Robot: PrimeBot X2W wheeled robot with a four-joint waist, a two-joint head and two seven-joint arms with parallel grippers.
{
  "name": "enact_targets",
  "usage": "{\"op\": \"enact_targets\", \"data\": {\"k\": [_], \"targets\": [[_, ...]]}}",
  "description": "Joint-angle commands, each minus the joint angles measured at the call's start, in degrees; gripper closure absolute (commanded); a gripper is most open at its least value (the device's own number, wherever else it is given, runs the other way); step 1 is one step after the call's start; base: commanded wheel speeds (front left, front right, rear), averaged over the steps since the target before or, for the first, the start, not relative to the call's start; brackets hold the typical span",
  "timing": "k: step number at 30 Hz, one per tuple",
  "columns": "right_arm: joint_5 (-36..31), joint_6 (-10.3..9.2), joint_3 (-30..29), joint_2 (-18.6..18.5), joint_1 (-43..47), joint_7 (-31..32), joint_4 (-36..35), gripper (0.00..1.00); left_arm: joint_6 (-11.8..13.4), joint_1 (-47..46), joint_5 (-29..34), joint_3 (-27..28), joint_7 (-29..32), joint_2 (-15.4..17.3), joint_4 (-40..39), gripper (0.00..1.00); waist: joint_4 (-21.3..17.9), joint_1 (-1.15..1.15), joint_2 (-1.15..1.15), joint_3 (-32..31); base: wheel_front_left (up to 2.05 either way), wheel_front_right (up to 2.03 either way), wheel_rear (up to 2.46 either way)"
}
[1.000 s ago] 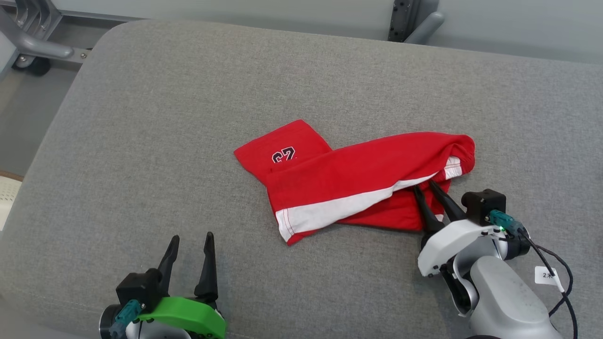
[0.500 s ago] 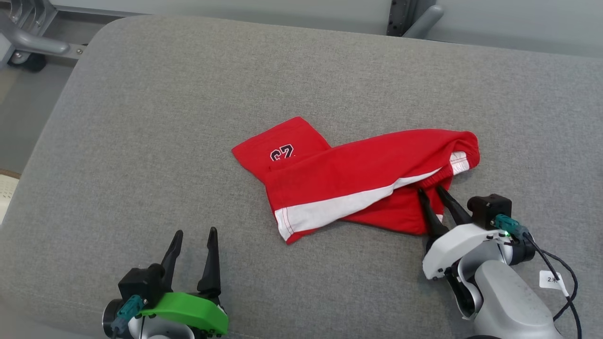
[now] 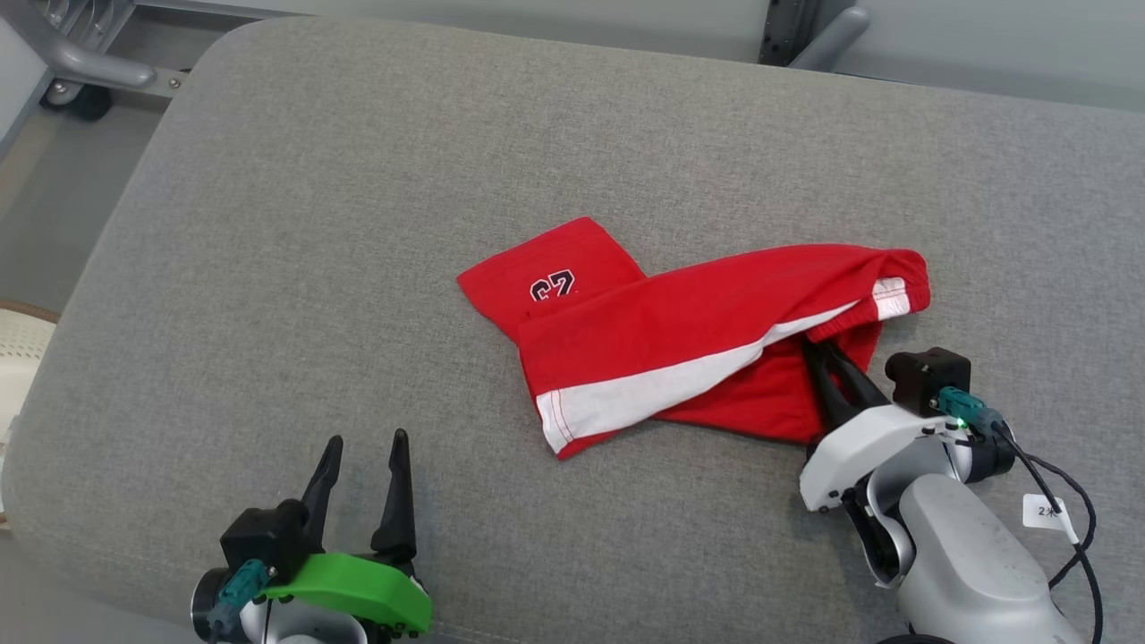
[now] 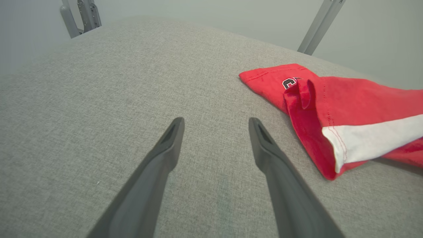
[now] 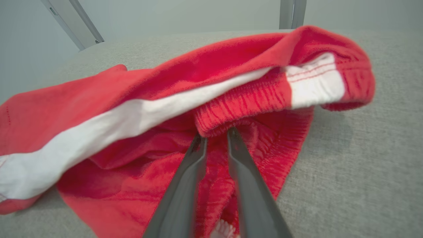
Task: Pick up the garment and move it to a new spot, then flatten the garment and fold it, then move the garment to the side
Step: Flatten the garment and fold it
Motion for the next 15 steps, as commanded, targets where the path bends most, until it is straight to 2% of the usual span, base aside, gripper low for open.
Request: {"op": "enact_targets", "data": {"k": [1, 15], "targets": [[0.1, -0.01, 0.1, -0.2, 0.2, -0.2, -0.3, 1.00, 0.1, 0.1, -0.1, 0.2, 0.0, 0.2, -0.2, 0.00, -0.2, 0.00, 0.00, -0.1, 0.00, 0.00, 0.00], [1.9, -0.01, 3.5, -2.1, 3.5, -0.2, -6.0, 1.00, -0.1, 1.6, -0.2, 0.6, 0.0, 0.2, 0.9, 0.00, -5.6, 0.00, 0.00, -3.6, 0.00, 0.00, 0.00]]}}
